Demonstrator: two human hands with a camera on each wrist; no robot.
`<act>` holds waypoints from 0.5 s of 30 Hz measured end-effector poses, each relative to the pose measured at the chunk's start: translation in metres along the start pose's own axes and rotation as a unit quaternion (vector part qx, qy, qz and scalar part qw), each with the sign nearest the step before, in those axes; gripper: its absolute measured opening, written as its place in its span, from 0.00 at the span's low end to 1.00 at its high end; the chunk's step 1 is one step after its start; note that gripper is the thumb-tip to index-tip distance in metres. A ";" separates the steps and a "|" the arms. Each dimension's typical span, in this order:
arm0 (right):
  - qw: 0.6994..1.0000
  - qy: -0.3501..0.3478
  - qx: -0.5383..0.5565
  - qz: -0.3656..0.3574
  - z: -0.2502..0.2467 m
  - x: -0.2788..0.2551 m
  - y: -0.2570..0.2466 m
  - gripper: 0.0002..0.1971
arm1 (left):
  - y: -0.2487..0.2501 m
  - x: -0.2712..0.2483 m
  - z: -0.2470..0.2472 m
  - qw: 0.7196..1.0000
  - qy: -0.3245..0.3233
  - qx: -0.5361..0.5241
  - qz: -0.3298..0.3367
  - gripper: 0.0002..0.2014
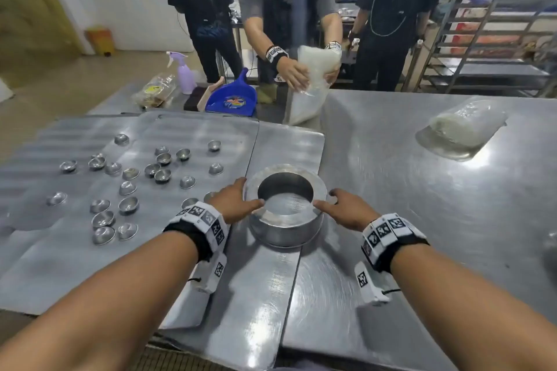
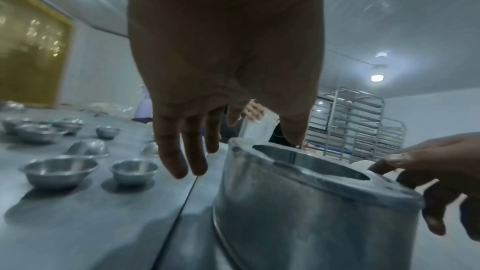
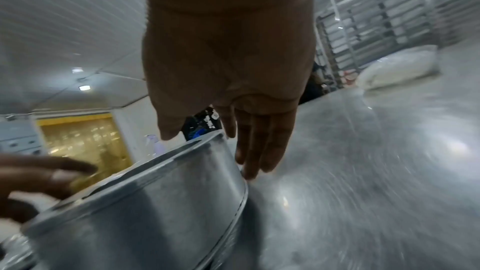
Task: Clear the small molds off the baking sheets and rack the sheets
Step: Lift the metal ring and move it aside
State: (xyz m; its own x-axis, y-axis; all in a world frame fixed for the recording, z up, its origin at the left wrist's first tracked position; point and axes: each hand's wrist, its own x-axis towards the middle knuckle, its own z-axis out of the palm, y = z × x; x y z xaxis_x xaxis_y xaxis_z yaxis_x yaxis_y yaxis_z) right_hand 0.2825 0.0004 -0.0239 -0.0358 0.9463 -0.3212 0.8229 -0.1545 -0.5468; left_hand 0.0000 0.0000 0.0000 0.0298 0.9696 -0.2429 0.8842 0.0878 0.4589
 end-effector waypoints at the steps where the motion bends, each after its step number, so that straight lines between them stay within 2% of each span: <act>1: 1.000 -0.014 0.022 0.014 0.002 0.000 -0.001 0.41 | 0.003 -0.002 0.001 1.000 -0.016 -0.009 -0.016 0.39; 3: 0.997 -0.043 0.063 0.033 0.005 -0.002 -0.003 0.39 | 0.003 -0.003 0.007 0.998 -0.037 -0.038 -0.042 0.37; 6: 0.990 -0.064 0.116 0.050 0.009 -0.006 -0.005 0.37 | -0.008 0.009 0.021 0.987 -0.052 -0.142 -0.055 0.45; 9: 0.983 -0.072 0.159 0.049 0.016 -0.007 -0.006 0.37 | -0.012 0.014 0.021 0.962 -0.099 -0.241 -0.081 0.39; 12: 0.973 -0.079 0.209 0.048 0.023 -0.012 -0.003 0.37 | -0.008 0.009 0.019 0.952 -0.148 -0.265 -0.043 0.38; 15: 0.963 -0.081 0.248 0.060 0.028 -0.019 0.008 0.39 | -0.012 0.006 0.023 0.945 -0.179 -0.271 -0.032 0.43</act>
State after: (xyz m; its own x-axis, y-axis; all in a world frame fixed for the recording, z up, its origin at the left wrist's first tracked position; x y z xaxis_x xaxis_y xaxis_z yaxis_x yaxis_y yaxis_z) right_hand 0.2736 -0.0265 -0.0438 -0.0783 0.8626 -0.4999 0.4559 -0.4149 -0.7874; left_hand -0.0001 -0.0007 -0.0263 0.2262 0.8269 -0.5148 0.5229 0.3428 0.7804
